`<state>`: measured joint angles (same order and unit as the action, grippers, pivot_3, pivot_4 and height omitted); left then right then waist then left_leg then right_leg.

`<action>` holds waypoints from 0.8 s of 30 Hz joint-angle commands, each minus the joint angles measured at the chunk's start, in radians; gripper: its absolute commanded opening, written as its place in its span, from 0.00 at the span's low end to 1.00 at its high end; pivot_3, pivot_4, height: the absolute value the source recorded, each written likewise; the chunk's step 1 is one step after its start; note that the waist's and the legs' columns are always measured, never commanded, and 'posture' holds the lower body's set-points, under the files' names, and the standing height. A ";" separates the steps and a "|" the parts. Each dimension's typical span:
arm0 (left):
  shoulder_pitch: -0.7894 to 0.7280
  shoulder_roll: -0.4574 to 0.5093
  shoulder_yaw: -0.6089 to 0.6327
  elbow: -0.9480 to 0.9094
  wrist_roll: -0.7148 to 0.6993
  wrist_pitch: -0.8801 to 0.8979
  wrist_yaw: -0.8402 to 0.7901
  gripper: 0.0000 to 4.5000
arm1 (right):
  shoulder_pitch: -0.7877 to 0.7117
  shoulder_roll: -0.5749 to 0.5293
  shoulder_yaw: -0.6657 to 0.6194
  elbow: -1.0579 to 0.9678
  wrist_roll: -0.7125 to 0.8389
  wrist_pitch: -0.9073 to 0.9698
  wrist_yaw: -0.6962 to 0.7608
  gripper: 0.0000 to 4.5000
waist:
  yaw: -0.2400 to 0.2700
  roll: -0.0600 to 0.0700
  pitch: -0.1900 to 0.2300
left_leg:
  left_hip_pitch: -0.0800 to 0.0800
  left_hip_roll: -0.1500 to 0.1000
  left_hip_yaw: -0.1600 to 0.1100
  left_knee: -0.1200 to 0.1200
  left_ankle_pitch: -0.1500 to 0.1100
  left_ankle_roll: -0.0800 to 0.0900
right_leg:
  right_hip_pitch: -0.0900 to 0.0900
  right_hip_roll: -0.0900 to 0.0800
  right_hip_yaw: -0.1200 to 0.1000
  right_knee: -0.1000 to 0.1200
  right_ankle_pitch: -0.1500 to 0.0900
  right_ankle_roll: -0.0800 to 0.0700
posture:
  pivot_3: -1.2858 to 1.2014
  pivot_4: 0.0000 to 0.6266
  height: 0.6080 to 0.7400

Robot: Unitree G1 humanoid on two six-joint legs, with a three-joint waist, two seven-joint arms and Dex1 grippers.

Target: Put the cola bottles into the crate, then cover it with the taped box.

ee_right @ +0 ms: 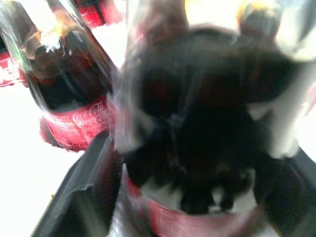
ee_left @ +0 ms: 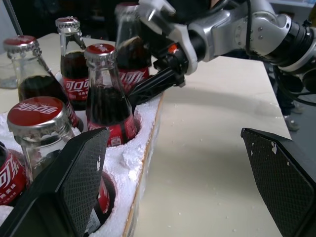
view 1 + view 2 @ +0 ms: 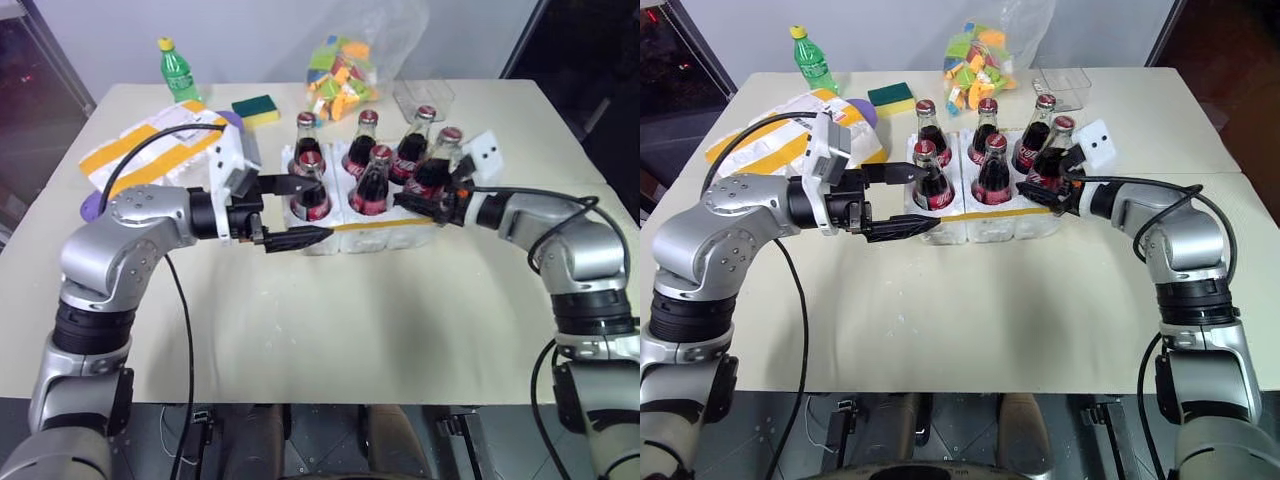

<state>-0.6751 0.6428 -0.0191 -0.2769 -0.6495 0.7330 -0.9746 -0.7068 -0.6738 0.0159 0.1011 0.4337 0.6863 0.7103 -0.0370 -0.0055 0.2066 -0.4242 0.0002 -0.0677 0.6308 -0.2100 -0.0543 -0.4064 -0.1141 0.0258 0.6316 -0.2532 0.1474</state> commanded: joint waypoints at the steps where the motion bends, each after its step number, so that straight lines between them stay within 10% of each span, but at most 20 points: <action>1: 0.019 0.036 0.022 -0.035 0.020 -0.026 0.000 1.00 | -0.010 -0.014 -0.041 -0.001 -0.022 0.008 -0.016 0.98 | -0.002 0.000 0.000 | 0.000 0.000 0.000 0.000 0.000 0.000 | 0.001 0.000 0.000 0.000 0.000 0.000 | 0.52 0.24 0.99; 14: 0.365 0.392 0.362 -0.048 0.373 -0.194 0.187 1.00 | 0.272 -0.407 -0.678 -0.381 0.407 0.372 0.265 0.98 | 0.023 0.000 0.000 | -0.001 0.000 0.000 -0.003 -0.001 0.002 | -0.001 0.000 0.000 -0.002 -0.001 -0.001 | 0.52 0.24 0.99; 24: 0.426 0.408 0.132 0.385 0.843 -0.492 0.514 1.00 | 0.528 -0.444 -0.819 -0.591 0.539 0.363 0.396 0.98 | 0.024 -0.002 -0.002 | 0.003 0.001 0.004 0.000 -0.001 0.001 | 0.001 -0.002 0.001 -0.002 -0.002 -0.006 | 0.52 0.24 0.99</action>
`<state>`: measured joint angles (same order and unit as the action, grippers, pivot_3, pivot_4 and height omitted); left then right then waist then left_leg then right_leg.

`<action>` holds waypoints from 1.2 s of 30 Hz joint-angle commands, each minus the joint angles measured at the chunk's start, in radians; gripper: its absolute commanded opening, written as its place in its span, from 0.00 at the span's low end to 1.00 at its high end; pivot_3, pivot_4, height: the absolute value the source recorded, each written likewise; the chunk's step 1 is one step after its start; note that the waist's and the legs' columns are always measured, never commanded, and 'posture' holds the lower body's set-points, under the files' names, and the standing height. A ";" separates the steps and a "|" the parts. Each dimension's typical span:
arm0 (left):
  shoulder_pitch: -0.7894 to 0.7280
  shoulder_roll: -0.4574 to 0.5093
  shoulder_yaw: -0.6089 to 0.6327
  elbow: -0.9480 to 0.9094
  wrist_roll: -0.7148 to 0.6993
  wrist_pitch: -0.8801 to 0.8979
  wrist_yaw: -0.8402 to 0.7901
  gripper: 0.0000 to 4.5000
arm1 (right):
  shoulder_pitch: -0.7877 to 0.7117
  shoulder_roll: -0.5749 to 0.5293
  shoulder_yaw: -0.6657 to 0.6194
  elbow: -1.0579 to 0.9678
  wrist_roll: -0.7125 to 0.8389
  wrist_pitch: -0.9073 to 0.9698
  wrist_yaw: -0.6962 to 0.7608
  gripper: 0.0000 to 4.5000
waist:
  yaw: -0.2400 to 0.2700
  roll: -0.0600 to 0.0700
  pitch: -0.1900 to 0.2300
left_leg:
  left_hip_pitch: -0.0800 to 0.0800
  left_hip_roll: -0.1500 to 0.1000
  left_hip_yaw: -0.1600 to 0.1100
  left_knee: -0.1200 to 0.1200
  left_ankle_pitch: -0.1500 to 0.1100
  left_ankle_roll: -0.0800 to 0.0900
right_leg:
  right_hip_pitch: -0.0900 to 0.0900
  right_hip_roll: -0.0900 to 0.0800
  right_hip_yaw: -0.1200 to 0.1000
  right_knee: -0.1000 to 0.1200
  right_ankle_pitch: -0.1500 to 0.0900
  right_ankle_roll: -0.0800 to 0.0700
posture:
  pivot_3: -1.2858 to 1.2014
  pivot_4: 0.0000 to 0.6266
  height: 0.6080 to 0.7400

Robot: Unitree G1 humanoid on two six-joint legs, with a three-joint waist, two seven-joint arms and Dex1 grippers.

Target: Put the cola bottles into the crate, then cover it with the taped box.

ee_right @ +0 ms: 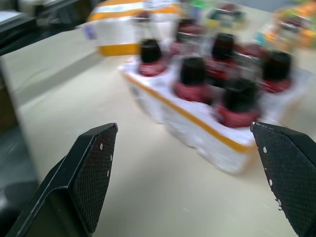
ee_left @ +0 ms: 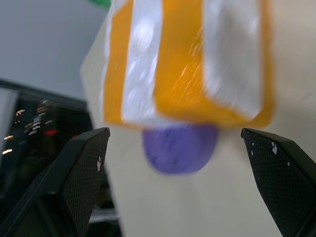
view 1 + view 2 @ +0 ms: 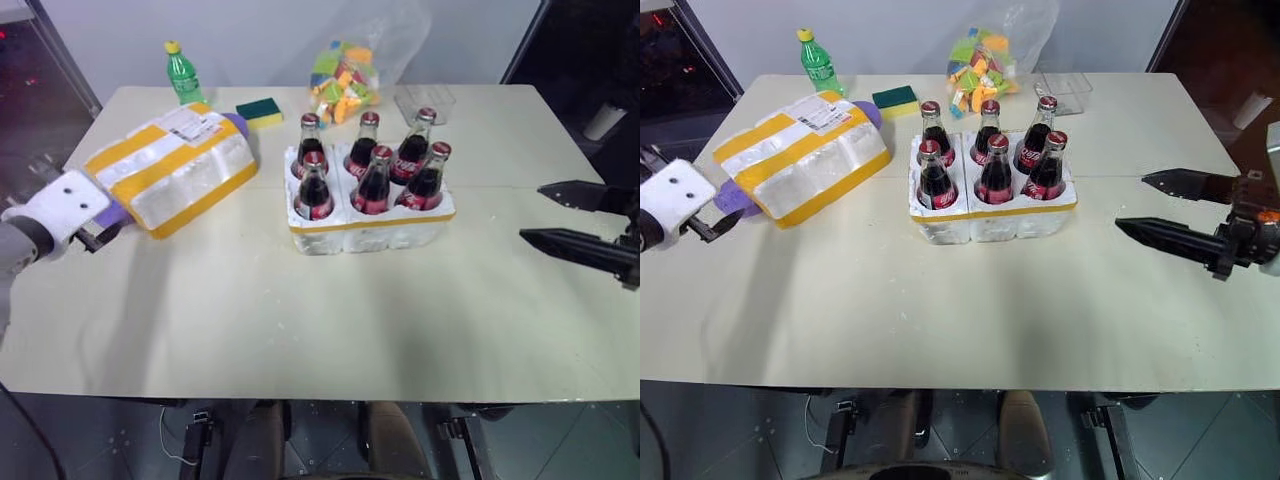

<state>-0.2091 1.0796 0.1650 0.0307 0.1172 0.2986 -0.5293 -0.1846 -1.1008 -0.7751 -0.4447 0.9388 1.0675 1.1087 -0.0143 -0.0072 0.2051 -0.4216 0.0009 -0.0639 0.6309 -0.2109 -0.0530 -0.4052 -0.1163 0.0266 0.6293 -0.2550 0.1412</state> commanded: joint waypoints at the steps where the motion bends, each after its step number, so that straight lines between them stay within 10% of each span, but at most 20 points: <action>1: -0.066 -0.050 -0.075 0.119 0.098 -0.071 0.091 1.00 | 0.013 -0.021 -0.031 -0.059 0.049 -0.015 0.001 0.98 | 0.005 0.000 0.000 | 0.000 0.000 0.000 0.000 0.000 0.000 | 0.000 0.000 0.000 0.000 0.000 0.000 | 0.52 0.24 0.99; 15: -0.437 -0.213 -0.304 0.742 0.285 -0.321 0.250 1.00 | 0.008 -0.035 -0.039 -0.118 0.167 -0.022 -0.108 0.98 | 0.004 -0.005 -0.002 | -0.003 0.000 -0.001 0.000 0.000 0.000 | -0.002 0.000 -0.001 0.001 0.003 0.005 | 0.52 0.24 0.99; 25: -0.530 -0.215 -0.334 0.861 0.314 -0.357 0.253 0.13 | 0.035 -0.029 -0.045 -0.096 0.147 -0.040 -0.170 1.00 | 0.007 -0.005 -0.003 | -0.001 0.000 -0.001 0.001 0.000 0.000 | 0.000 0.000 -0.001 0.002 0.003 0.006 | 0.52 0.24 0.99; 36: -0.772 -0.233 -0.214 0.418 0.116 -0.289 0.021 0.09 | 0.067 -0.046 -0.040 -0.061 0.109 -0.060 -0.178 1.00 | 0.024 -0.011 -0.002 | -0.005 -0.001 -0.001 0.002 0.001 -0.001 | -0.002 0.000 -0.002 0.001 0.004 0.007 | 0.52 0.24 0.99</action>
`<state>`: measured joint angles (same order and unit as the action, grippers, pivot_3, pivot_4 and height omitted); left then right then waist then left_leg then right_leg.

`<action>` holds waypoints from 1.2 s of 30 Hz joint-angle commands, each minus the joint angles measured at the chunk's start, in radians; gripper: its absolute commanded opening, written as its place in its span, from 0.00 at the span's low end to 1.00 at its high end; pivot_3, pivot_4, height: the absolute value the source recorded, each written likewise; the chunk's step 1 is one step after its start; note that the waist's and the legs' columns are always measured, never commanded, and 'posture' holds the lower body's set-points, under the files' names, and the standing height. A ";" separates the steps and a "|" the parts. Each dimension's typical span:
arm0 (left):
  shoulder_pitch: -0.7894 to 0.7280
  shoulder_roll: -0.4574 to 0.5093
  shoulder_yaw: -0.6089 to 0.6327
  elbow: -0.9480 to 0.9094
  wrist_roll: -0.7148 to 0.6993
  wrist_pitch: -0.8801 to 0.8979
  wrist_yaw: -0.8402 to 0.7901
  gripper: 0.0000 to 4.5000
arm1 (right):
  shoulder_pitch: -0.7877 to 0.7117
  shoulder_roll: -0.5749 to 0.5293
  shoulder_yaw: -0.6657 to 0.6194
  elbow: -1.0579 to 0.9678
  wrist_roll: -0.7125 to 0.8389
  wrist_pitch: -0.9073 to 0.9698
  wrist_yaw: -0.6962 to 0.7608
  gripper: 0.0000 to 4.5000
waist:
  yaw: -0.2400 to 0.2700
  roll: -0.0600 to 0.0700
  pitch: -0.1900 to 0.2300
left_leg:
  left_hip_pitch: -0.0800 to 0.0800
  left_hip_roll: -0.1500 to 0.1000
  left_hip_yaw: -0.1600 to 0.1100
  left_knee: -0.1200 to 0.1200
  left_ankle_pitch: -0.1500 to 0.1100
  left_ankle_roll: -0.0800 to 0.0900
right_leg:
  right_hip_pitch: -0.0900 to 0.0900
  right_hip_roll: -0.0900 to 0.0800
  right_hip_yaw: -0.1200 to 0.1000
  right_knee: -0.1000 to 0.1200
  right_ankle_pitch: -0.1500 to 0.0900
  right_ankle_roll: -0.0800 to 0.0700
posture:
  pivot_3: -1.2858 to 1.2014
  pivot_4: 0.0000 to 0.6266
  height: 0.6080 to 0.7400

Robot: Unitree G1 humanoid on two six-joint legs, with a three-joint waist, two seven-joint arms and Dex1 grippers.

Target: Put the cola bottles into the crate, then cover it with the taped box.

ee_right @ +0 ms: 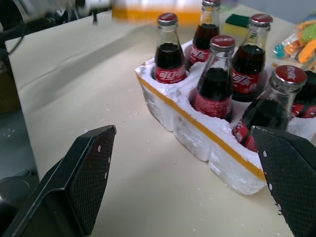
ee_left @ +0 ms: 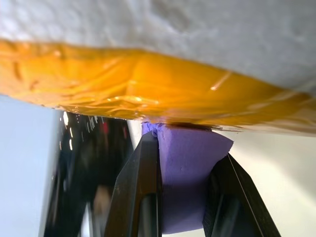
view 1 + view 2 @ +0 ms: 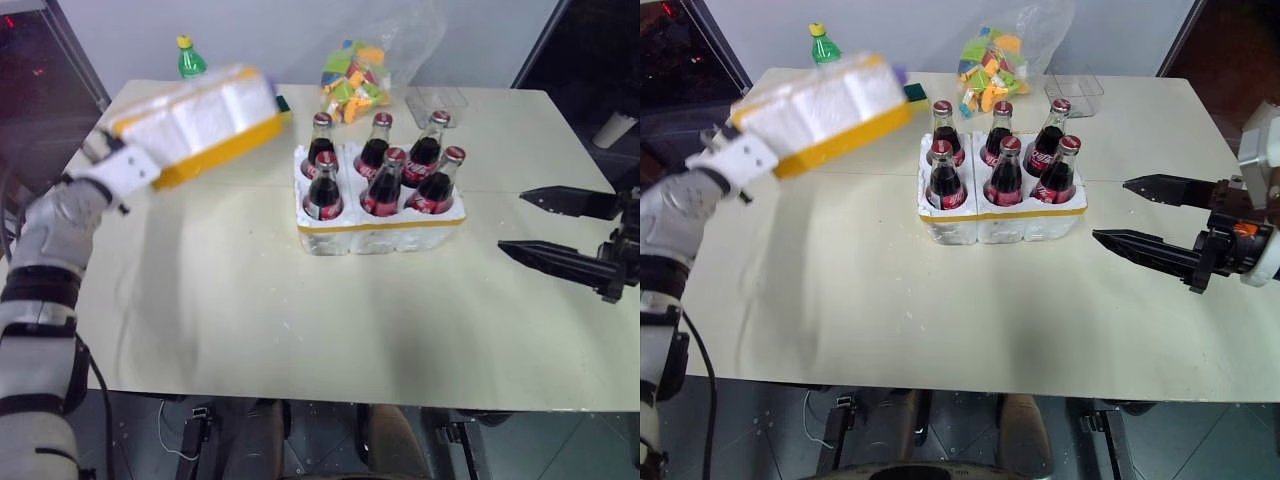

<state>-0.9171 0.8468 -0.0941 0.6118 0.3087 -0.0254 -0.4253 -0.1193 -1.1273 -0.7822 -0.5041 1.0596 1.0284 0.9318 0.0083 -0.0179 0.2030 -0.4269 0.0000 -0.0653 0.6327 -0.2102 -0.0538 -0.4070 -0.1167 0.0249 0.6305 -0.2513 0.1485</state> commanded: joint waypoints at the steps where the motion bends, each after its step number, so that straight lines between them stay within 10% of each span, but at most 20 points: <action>1: -0.080 -0.007 0.044 -0.212 -0.090 0.061 -0.115 0.09 | 0.006 -0.017 -0.033 -0.002 -0.014 -0.023 -0.001 1.00 | 0.001 0.000 0.000 | 0.000 0.000 0.000 0.000 0.000 0.000 | 0.000 0.000 0.000 0.000 0.000 0.000 | 0.52 0.24 0.99; 12: -0.066 0.002 -0.095 -0.727 -0.078 0.260 -0.436 0.09 | 0.025 0.018 -0.009 0.007 -0.040 -0.060 -0.027 1.00 | -0.026 0.000 0.000 | 0.002 0.000 0.000 -0.001 0.000 0.000 | 0.001 0.000 0.001 0.000 0.000 0.000 | 0.52 0.24 0.99; 28: 0.003 -0.006 -0.222 -0.747 0.217 0.128 -0.419 0.09 | -0.056 0.044 0.058 0.035 -0.024 -0.086 -0.105 1.00 | -0.022 0.000 0.000 | 0.002 0.000 0.000 0.000 0.000 0.000 | 0.002 0.001 0.001 0.000 0.000 0.000 | 0.52 0.24 0.99; 34: 0.048 -0.016 -0.188 -0.784 0.200 0.108 -0.430 0.74 | -0.047 0.047 0.073 0.031 -0.026 -0.092 -0.108 1.00 | -0.021 0.000 0.000 | 0.002 0.000 -0.001 0.000 0.000 0.000 | 0.002 0.001 0.001 0.001 0.000 0.000 | 0.52 0.24 0.99; 36: 0.068 -0.005 -0.160 -0.798 0.177 0.110 -0.442 0.74 | -0.044 0.045 0.073 0.034 -0.030 -0.094 -0.106 1.00 | -0.021 0.000 0.000 | 0.002 0.000 -0.001 0.000 0.000 0.000 | 0.002 0.001 0.001 0.001 0.000 0.000 | 0.52 0.24 0.99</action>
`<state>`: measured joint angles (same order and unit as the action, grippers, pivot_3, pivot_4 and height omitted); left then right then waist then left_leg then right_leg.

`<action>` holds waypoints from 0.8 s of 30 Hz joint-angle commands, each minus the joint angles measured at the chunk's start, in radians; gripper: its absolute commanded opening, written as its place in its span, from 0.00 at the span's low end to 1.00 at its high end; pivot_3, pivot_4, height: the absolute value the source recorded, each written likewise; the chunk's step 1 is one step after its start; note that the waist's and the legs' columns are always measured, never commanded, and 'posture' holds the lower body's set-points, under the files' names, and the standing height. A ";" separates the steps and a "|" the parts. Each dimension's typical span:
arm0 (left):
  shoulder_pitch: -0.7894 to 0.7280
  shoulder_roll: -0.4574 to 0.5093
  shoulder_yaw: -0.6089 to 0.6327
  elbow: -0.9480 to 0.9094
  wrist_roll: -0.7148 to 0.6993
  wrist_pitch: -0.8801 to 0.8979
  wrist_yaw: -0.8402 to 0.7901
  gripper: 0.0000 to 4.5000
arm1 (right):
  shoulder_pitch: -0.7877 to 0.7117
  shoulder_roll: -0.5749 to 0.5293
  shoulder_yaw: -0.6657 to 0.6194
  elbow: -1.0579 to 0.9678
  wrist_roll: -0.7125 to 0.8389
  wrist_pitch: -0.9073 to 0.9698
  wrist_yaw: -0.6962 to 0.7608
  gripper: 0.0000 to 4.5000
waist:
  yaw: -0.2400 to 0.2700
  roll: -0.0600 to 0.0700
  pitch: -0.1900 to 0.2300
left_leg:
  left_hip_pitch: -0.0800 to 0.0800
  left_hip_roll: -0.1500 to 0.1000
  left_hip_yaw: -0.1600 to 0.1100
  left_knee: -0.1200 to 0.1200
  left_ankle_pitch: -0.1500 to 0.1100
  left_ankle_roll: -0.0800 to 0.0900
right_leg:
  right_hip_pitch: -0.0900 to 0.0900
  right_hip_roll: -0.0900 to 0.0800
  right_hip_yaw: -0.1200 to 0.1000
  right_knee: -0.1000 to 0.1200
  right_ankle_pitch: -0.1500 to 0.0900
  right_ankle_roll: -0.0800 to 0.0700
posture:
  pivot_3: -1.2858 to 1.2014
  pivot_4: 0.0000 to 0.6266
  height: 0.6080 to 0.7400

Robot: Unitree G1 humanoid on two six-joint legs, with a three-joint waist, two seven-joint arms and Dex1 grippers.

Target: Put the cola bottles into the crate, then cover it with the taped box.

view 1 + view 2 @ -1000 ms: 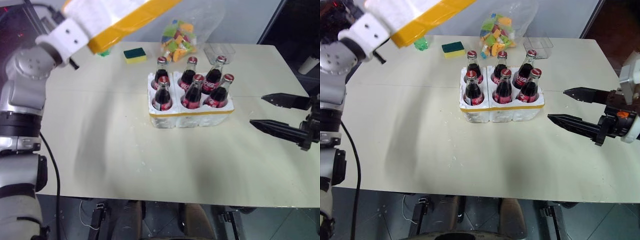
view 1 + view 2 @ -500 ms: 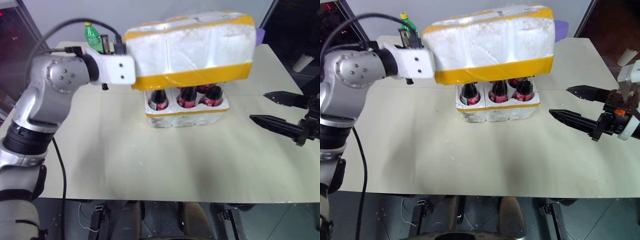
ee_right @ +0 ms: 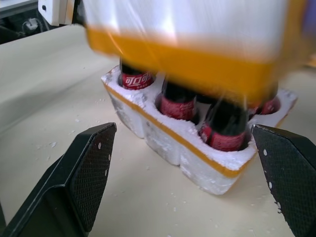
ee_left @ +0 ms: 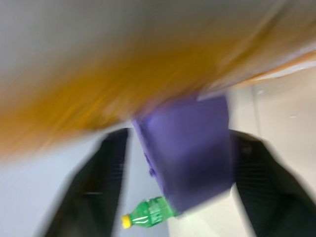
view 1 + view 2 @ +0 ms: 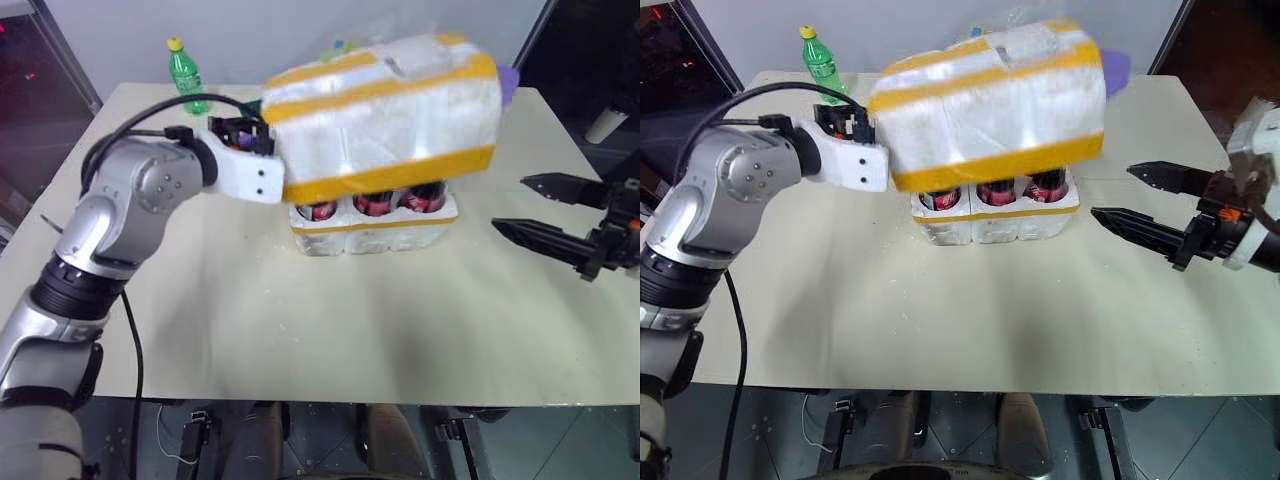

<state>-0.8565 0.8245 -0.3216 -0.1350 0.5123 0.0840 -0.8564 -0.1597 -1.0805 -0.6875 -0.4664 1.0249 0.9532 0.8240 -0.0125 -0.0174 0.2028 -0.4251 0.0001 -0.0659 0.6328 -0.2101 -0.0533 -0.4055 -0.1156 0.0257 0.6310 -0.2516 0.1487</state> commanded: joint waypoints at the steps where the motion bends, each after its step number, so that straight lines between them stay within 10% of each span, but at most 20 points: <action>1: 0.017 0.027 0.087 -0.052 -0.037 -0.002 -0.009 0.74 | 0.000 -0.002 -0.021 -0.002 0.002 -0.020 0.004 1.00 | 0.000 0.000 0.000 | 0.000 0.000 0.000 0.000 0.000 0.000 | 0.000 0.000 0.000 0.000 0.000 0.000 | 0.52 0.24 0.99; 6: 0.071 0.035 0.182 -0.057 -0.128 -0.003 -0.001 0.74 | 0.014 -0.001 -0.025 -0.003 -0.003 -0.024 0.010 1.00 | -0.002 0.000 0.000 | 0.000 0.000 0.000 0.000 0.000 0.000 | 0.000 0.000 0.000 0.000 0.000 0.000 | 0.52 0.24 0.99; 15: 0.425 0.133 0.500 -0.064 -0.724 0.232 -0.409 0.74 | 0.045 -0.017 -0.046 0.023 -0.026 -0.033 0.039 1.00 | -0.005 0.001 0.000 | 0.001 0.001 0.000 -0.001 0.000 0.000 | 0.000 0.000 0.000 0.001 0.000 0.000 | 0.52 0.24 0.99; 24: 0.203 0.241 0.596 0.181 -1.186 0.819 -0.579 0.74 | 0.054 -0.075 -0.025 0.123 -0.081 -0.059 0.177 1.00 | -0.004 0.000 0.000 | 0.001 0.000 0.000 0.003 0.000 0.000 | 0.003 0.000 -0.001 0.000 0.000 0.000 | 0.52 0.24 0.99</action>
<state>-0.6358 1.0365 0.2650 0.0214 -0.6236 0.8540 -1.3927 -0.1009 -1.1286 -0.6940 -0.3586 0.9504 0.9138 0.9644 -0.0161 -0.0172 0.2025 -0.4238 0.0005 -0.0660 0.6345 -0.2101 -0.0530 -0.4030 -0.1156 0.0250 0.6311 -0.2522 0.1488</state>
